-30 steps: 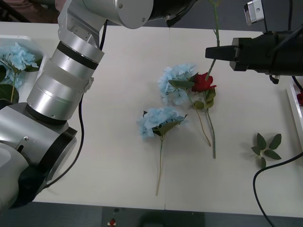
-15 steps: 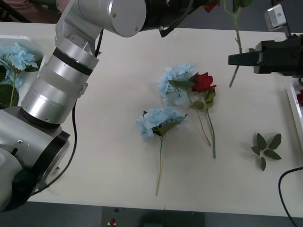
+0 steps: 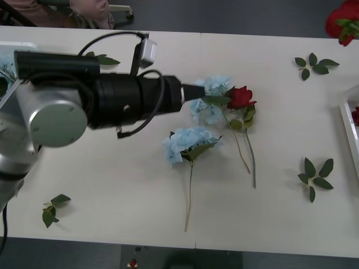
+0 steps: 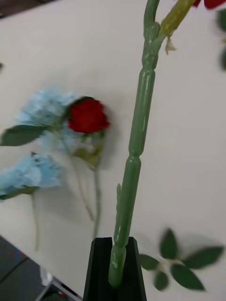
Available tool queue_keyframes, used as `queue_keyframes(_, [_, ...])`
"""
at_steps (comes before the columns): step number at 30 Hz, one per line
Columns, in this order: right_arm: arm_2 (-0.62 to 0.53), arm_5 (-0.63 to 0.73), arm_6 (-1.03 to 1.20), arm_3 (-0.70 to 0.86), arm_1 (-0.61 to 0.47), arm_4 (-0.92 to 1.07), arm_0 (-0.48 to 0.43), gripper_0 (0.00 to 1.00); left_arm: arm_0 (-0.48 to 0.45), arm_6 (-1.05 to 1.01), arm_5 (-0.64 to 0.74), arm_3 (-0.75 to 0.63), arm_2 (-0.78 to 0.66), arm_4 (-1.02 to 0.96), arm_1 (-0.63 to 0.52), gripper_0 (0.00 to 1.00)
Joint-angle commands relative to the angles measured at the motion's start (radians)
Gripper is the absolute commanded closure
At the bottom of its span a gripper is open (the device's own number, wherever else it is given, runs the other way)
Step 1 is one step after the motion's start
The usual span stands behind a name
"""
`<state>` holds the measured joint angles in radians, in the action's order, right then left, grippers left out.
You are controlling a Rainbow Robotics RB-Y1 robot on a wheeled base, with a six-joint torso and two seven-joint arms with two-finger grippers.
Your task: Put the red flowers into the right box and the blue flowers into the left box
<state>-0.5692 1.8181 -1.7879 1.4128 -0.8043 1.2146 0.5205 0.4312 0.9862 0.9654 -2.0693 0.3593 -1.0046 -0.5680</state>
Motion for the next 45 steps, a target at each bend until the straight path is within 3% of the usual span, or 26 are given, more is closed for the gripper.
queue_keyframes(1, [0.040,-0.003,0.031,0.017,-0.135,-0.132,-0.039,1.00,-0.158,0.132,0.013,-0.121,-0.028,0.000,-0.001,0.00])
queue_keyframes(6, [0.063,-0.039,0.025,0.017,-0.194,-0.268,-0.106,1.00,-0.322,0.244,0.130,-0.229,-0.026,0.124,-0.001,0.00])
queue_keyframes(8, [0.066,-0.062,0.021,0.017,-0.204,-0.314,-0.137,1.00,-0.338,0.281,0.179,-0.247,-0.014,0.166,0.005,0.00])
queue_keyframes(15, [0.077,-0.183,-0.004,0.017,-0.207,-0.388,-0.274,1.00,-0.344,0.331,0.322,-0.236,0.093,0.373,0.066,0.00])
queue_keyframes(25, [0.189,-0.370,-0.001,-0.009,-0.205,-0.434,-0.401,1.00,-0.262,0.325,0.322,-0.057,0.271,0.601,0.177,0.00])
queue_keyframes(27, [0.209,-0.396,-0.005,-0.034,-0.207,-0.457,-0.395,0.93,-0.247,0.321,0.322,-0.017,0.280,0.617,0.201,0.00])
queue_keyframes(28, [0.221,-0.410,-0.005,-0.049,-0.205,-0.458,-0.392,0.82,-0.238,0.321,0.323,0.005,0.280,0.620,0.215,0.00])
queue_keyframes(29, [0.238,-0.434,-0.008,-0.069,-0.205,-0.454,-0.386,0.33,-0.221,0.319,0.322,0.035,0.277,0.630,0.237,0.00])
queue_keyframes(30, [0.246,-0.448,-0.010,-0.080,-0.205,-0.451,-0.382,0.08,-0.209,0.318,0.322,0.052,0.277,0.643,0.251,0.00])
queue_keyframes(31, [0.250,-0.454,-0.011,-0.087,-0.205,-0.446,-0.379,0.00,-0.196,0.318,0.323,0.072,0.277,0.653,0.261,0.00])
queue_keyframes(39, [0.235,-0.433,-0.116,-0.080,-0.205,-0.322,-0.339,0.00,-0.061,0.269,0.308,0.264,0.277,0.670,0.355,0.00])
queue_keyframes(45, [0.227,-0.306,-0.136,-0.080,-0.190,-0.179,-0.234,0.00,0.012,0.229,0.248,0.383,0.283,0.669,0.390,0.00])
